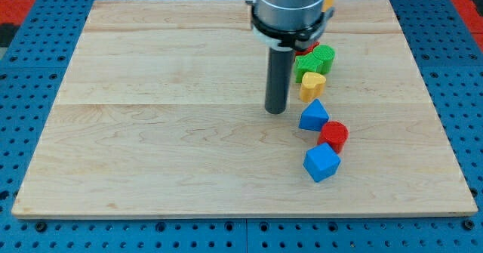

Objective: Push your arm closer to the red circle

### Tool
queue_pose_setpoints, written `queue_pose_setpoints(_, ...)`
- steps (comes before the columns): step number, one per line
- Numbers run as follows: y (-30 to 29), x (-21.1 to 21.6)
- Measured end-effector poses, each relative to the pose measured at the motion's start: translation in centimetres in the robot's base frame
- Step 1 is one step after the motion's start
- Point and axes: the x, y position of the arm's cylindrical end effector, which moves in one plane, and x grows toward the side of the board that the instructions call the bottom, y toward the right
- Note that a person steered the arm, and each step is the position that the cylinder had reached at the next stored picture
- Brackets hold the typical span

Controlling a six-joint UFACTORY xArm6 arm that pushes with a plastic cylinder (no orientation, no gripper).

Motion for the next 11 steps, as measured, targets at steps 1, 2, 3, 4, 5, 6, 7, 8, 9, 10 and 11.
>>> queue_pose_setpoints(1, -0.4, 0.6)
queue_pose_setpoints(2, 1.8, 1.2)
queue_pose_setpoints(3, 2.2, 1.4)
queue_pose_setpoints(4, -1.5, 3.6)
queue_pose_setpoints(5, -3.2, 9.2)
queue_pose_setpoints(6, -1.7, 14.3)
queue_pose_setpoints(7, 6.8, 15.5)
queue_pose_setpoints(8, 13.9, 14.1)
queue_pose_setpoints(9, 15.4, 9.4)
queue_pose_setpoints(10, 13.2, 8.2)
queue_pose_setpoints(11, 11.3, 8.2)
